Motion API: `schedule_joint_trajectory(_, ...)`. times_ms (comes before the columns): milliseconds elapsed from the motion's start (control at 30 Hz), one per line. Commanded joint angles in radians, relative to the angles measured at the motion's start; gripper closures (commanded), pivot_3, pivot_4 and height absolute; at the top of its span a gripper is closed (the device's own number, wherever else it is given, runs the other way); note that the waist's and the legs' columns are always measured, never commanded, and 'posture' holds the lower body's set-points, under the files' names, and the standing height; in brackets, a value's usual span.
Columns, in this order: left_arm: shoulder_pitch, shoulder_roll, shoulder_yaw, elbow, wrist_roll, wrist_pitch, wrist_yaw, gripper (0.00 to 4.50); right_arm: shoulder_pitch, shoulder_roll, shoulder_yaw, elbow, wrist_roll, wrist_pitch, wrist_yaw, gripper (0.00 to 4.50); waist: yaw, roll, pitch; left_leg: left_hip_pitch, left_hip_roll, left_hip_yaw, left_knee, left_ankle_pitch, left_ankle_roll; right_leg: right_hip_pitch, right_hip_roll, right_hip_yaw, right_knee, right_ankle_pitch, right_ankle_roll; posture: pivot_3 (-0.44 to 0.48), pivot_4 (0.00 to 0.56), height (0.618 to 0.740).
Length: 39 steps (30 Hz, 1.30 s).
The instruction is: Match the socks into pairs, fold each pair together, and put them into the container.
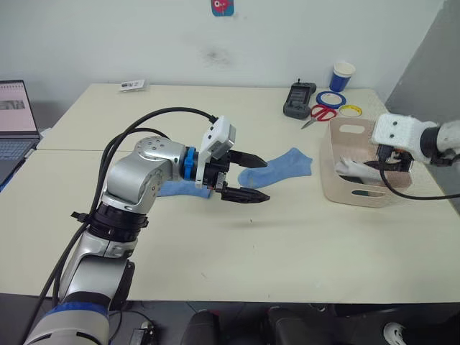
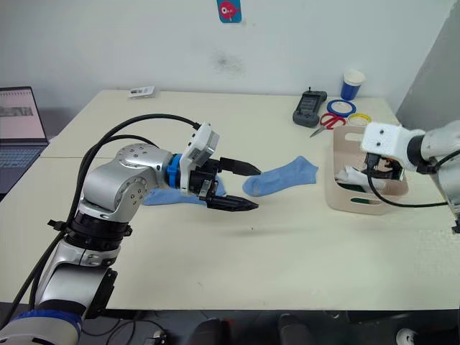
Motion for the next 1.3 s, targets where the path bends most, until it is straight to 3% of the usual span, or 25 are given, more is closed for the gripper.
schedule_joint_trajectory(33, -0.001, 0.008, 0.007, -0.022, -0.002, -0.012, -0.005, 0.00, 0.021, 0.030, 0.000, 0.025, -0.019, -0.020, -0.039, 0.61, -0.002, 0.000, 0.000, 0.000, 0.000, 0.000, 0.000, 0.001, -0.002, 0.000, 0.000, 0.000, 0.000, 0.000, 0.000, 0.000, 0.150, 0.732)
schedule_joint_trajectory(367, 0.025, 0.054, 0.035, -0.004, 0.038, -0.061, 0.025, 0.00, -0.078, 0.009, -0.077, -0.045, -0.004, 0.009, -0.045, 0.61, -0.002, 0.001, 0.000, 0.001, 0.000, -0.001, 0.000, 0.002, -0.003, 0.000, 0.001, -0.001, 0.001, 0.000, 0.000, 0.000, 0.150, 0.732)
schedule_joint_trajectory(567, 0.063, 0.128, 0.099, 0.070, 0.072, -0.138, 0.048, 0.00, -0.078, 0.009, -0.226, -0.227, 0.120, 0.074, -0.047, 0.61, 0.000, 0.001, 0.000, 0.000, 0.000, -0.001, -0.001, 0.002, -0.003, 0.000, 0.001, -0.001, 0.001, 0.000, -0.001, 0.000, 0.150, 0.732)
schedule_joint_trajectory(767, 0.215, 0.251, 0.191, 0.100, 0.070, -0.185, 0.018, 0.00, 0.136, 0.174, -0.391, -0.651, 0.373, 0.257, -0.114, 0.61, 0.000, 0.000, 0.000, 0.000, 0.002, -0.003, -0.002, 0.002, -0.003, 0.000, 0.002, -0.003, 0.001, 0.000, -0.001, 0.000, 0.150, 0.732)
schedule_joint_trajectory(900, 0.319, 0.312, 0.217, 0.164, 0.122, -0.302, 0.016, 0.00, 0.379, 0.295, -0.369, -0.948, 0.497, 0.445, -0.201, 0.61, 0.004, 0.000, 0.000, 0.000, 0.003, -0.004, -0.001, 0.002, -0.003, 0.001, 0.000, -0.003, 0.001, 0.000, -0.001, 0.000, 0.150, 0.732)
schedule_joint_trajectory(967, 0.362, 0.340, 0.215, 0.244, 0.171, -0.352, 0.031, 0.00, 0.523, 0.336, -0.298, -1.063, 0.518, 0.508, -0.246, 0.61, 0.007, 0.000, -0.001, 0.000, 0.001, -0.004, -0.001, 0.001, -0.002, 0.000, -0.002, -0.003, 0.002, 0.000, 0.000, 0.000, 0.150, 0.732)
schedule_joint_trajectory(1067, 0.389, 0.346, 0.209, 0.336, 0.232, -0.461, 0.054, 0.00, 0.640, 0.375, -0.245, -1.149, 0.557, 0.566, -0.296, 0.02, 0.006, -0.002, -0.002, 0.000, 0.001, -0.004, -0.001, 0.001, -0.002, 0.001, -0.003, -0.004, 0.001, 0.000, 0.000, 0.000, 0.150, 0.732)
schedule_joint_trajectory(1300, 0.281, 0.212, 0.155, 0.420, 0.287, -0.551, 0.093, 0.00, 0.626, 0.378, -0.173, -1.163, 0.540, 0.596, -0.390, 0.02, 0.006, -0.005, -0.003, 0.000, 0.001, -0.002, -0.001, 0.001, -0.002, 0.001, -0.002, -0.004, 0.000, 0.000, 0.000, 0.000, 0.150, 0.732)
